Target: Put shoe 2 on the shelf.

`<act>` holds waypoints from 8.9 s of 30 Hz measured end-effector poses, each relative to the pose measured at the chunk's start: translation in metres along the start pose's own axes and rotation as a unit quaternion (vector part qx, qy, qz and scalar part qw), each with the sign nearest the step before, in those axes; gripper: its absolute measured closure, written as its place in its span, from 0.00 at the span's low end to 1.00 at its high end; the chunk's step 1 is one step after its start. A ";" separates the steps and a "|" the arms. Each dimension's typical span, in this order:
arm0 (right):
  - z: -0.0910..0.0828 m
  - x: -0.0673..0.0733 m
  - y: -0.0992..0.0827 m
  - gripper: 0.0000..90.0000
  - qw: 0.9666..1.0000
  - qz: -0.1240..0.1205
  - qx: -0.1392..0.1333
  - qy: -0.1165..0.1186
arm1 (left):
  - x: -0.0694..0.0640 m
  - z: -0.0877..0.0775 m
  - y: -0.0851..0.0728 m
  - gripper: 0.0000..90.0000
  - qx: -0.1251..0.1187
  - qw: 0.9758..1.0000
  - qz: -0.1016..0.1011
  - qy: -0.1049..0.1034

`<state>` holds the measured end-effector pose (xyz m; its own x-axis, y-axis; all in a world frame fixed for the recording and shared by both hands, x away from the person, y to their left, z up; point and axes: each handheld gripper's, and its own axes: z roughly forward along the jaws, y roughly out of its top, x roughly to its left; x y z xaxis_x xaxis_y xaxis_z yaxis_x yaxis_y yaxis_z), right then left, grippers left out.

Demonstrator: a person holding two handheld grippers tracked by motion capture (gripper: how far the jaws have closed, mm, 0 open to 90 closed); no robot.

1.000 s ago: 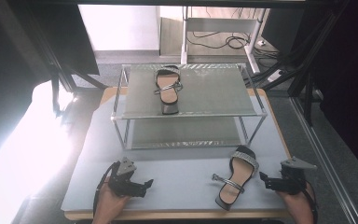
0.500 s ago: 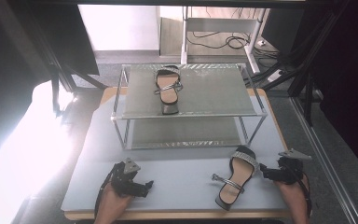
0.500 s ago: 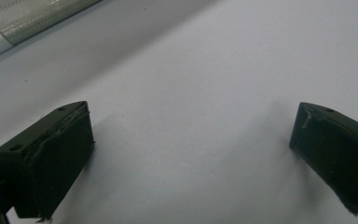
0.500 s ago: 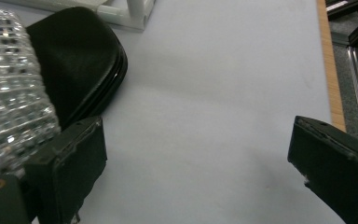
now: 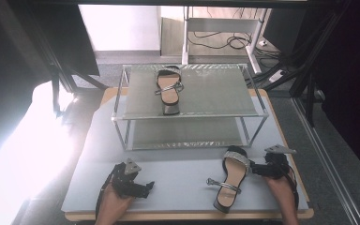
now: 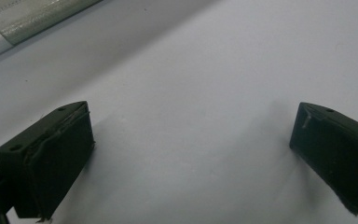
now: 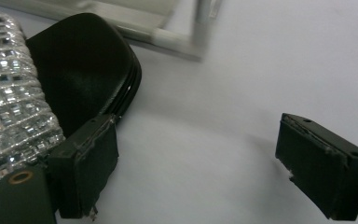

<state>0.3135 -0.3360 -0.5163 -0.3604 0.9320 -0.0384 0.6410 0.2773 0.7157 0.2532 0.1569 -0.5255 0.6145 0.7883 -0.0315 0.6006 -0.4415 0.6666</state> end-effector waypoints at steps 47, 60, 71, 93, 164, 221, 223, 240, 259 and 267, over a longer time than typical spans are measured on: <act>0.025 0.091 0.051 0.14 0.994 -0.037 -0.023 0.100 | 0.000 0.000 0.000 0.00 0.000 1.000 0.000 0.000; 0.025 0.107 0.045 0.35 0.973 -0.044 0.014 0.225 | 0.000 0.000 0.000 0.00 0.000 1.000 0.000 0.000; 0.042 0.111 0.052 0.71 0.962 0.006 0.033 0.272 | 0.000 0.000 0.000 0.00 0.000 1.000 0.000 0.000; 0.021 0.091 0.058 0.79 0.949 0.132 0.053 0.283 | 0.000 0.000 0.000 0.00 0.000 1.000 -0.001 0.000; -0.074 0.059 0.258 0.79 0.954 0.210 0.020 0.215 | 0.000 0.000 0.000 0.00 0.001 1.000 0.000 -0.002; 0.059 0.078 0.335 0.77 0.969 0.234 0.001 0.082 | 0.000 0.000 0.000 0.00 0.001 1.000 0.000 0.000; 0.063 0.079 0.334 0.76 0.967 0.240 0.004 0.089 | 0.000 0.000 0.000 0.00 0.001 1.000 0.000 0.000; 0.047 0.071 0.326 0.38 0.977 0.172 -0.029 0.118 | 0.000 0.000 0.000 0.00 0.000 1.000 0.000 -0.002; 0.006 0.041 0.294 0.23 0.982 0.118 -0.084 0.123 | 0.000 0.000 0.000 0.00 0.001 1.000 0.000 -0.001; -0.015 0.045 0.282 0.19 0.981 0.094 -0.090 0.145 | 0.000 0.000 0.000 0.00 0.001 1.000 0.000 -0.001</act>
<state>0.4678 -0.2191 -0.3053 -0.4414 0.8501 0.2872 0.5943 0.0372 0.8034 0.2533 0.1572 -0.5254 0.6158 0.7872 -0.0333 0.6015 -0.4423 0.6653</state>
